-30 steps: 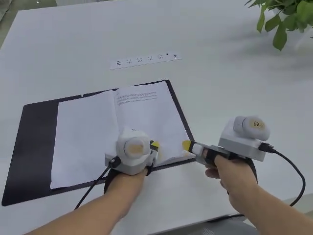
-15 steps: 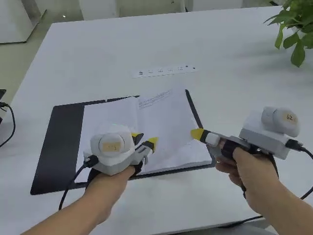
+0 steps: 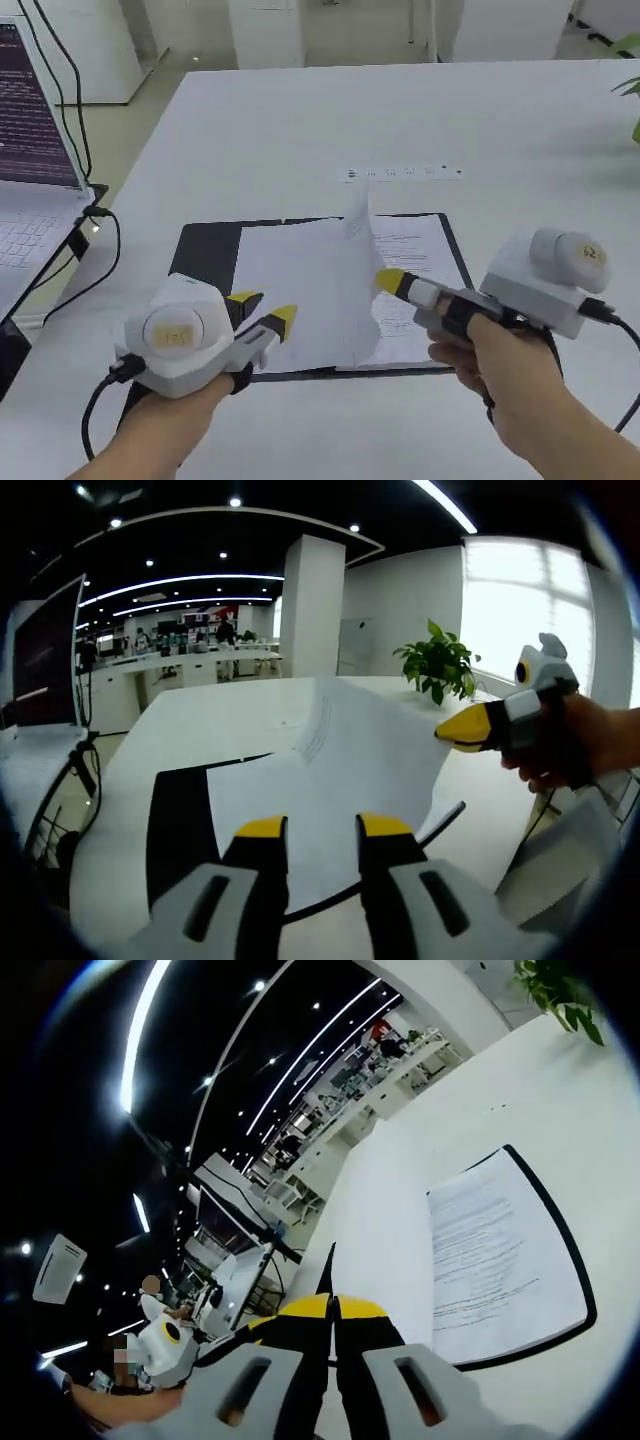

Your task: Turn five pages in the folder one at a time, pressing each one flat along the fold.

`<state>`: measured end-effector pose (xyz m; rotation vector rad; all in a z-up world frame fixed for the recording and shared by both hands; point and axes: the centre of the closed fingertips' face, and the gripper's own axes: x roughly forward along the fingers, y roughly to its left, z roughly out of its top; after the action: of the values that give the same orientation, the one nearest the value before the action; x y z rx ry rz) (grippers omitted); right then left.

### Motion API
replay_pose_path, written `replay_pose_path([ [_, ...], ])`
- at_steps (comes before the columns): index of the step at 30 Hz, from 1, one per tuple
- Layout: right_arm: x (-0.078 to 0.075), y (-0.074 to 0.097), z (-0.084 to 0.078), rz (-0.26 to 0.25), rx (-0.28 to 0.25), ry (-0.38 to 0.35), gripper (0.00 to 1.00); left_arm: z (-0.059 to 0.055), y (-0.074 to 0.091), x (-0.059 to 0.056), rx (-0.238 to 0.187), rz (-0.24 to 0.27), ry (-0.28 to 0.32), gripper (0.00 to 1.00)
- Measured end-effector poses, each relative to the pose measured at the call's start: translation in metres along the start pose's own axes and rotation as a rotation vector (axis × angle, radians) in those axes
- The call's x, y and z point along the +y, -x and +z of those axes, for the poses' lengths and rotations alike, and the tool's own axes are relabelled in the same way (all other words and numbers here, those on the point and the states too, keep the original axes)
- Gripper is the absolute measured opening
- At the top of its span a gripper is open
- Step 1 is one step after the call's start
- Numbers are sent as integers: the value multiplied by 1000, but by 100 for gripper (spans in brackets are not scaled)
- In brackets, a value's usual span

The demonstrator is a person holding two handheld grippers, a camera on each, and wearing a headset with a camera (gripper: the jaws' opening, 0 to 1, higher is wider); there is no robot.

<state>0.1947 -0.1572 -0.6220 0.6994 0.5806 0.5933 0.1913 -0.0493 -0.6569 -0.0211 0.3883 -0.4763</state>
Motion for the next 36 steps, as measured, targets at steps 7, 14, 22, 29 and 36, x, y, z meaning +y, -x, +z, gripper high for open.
replay_pose_path([
  [7, 12, -29, -21, 10, 64, 25, 0, -3, 31, 28, -8, 45, 11, 26],
  [14, 11, -60, -46, -5, 137, 49, 0, -10, 55, 45, -2, 63, 26, 26],
  [22, 6, -97, -79, -26, 215, 59, 0, -18, 75, 62, 9, 88, 47, 25],
  [29, 1, -126, -113, -61, 283, 57, 0, -29, 86, 72, 30, 93, 74, 23],
  [36, -6, -146, -146, -98, 353, 81, 0, -46, 89, 78, 59, 94, 96, 22],
])
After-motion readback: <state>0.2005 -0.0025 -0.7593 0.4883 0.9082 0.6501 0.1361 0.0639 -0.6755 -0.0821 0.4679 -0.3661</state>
